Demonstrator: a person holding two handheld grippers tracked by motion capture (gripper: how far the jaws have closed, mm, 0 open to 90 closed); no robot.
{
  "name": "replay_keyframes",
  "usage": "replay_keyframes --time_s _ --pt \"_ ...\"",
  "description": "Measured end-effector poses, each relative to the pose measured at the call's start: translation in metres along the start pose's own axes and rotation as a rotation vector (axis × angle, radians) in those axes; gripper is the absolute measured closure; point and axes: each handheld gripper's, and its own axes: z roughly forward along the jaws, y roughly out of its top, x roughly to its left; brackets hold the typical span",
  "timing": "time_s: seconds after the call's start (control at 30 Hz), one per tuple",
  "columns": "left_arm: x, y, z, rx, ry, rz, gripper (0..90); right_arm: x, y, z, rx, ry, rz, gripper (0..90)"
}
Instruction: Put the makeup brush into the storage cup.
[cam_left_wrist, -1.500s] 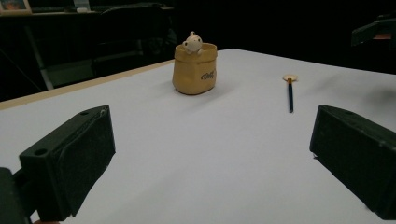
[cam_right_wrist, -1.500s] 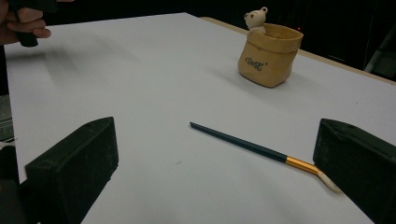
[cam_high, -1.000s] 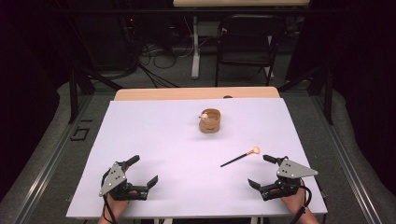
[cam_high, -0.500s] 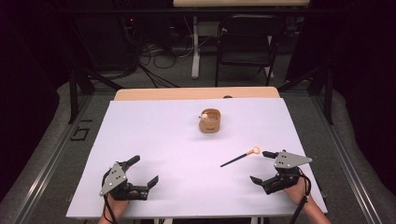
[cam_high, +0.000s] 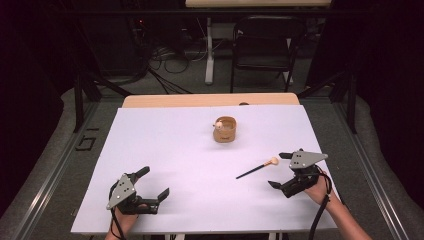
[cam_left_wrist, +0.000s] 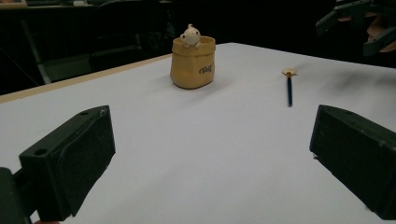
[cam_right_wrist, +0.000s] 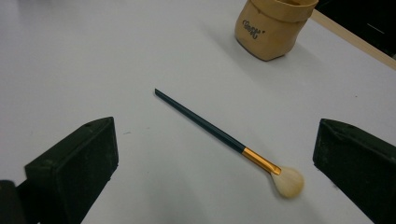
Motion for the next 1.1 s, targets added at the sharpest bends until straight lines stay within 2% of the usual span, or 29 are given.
replay_keyframes --time_s 0.2,0.23,0.47,0.67,0.87,0.9,0.93,1.07,1.1 --pt "0.000 0.000 -0.001 -0.001 0.006 0.003 0.1 -0.008 0.006 0.004 0.046 0.017 -0.032 0.0" --pt "0.000 0.000 -0.001 -0.005 0.008 0.000 0.1 -0.011 0.008 0.005 0.062 0.016 -0.056 0.0" --pt "0.000 0.000 -0.001 -0.005 0.009 -0.002 0.1 -0.022 0.015 0.011 0.106 0.031 -0.088 0.0" --pt "-0.001 0.001 0.001 -0.003 0.007 -0.004 0.1 -0.030 0.021 0.013 0.103 0.033 -0.107 0.0" --pt "0.000 0.000 0.002 -0.002 0.012 -0.005 0.1 -0.038 0.026 0.017 0.136 0.046 -0.131 0.0" --pt "0.001 0.000 0.001 -0.005 0.012 -0.008 0.1 -0.039 0.029 0.017 0.149 0.069 -0.153 0.0" --pt "0.001 0.000 0.002 -0.005 0.012 -0.008 0.0 -0.039 0.031 0.017 0.152 0.068 -0.171 0.0" --pt "0.000 0.001 0.002 -0.002 0.006 -0.003 0.1 -0.042 0.036 0.018 0.160 0.083 -0.195 0.0" --pt "0.000 0.001 0.002 -0.001 0.005 -0.002 0.1 -0.045 0.039 0.018 0.185 0.089 -0.209 0.0"
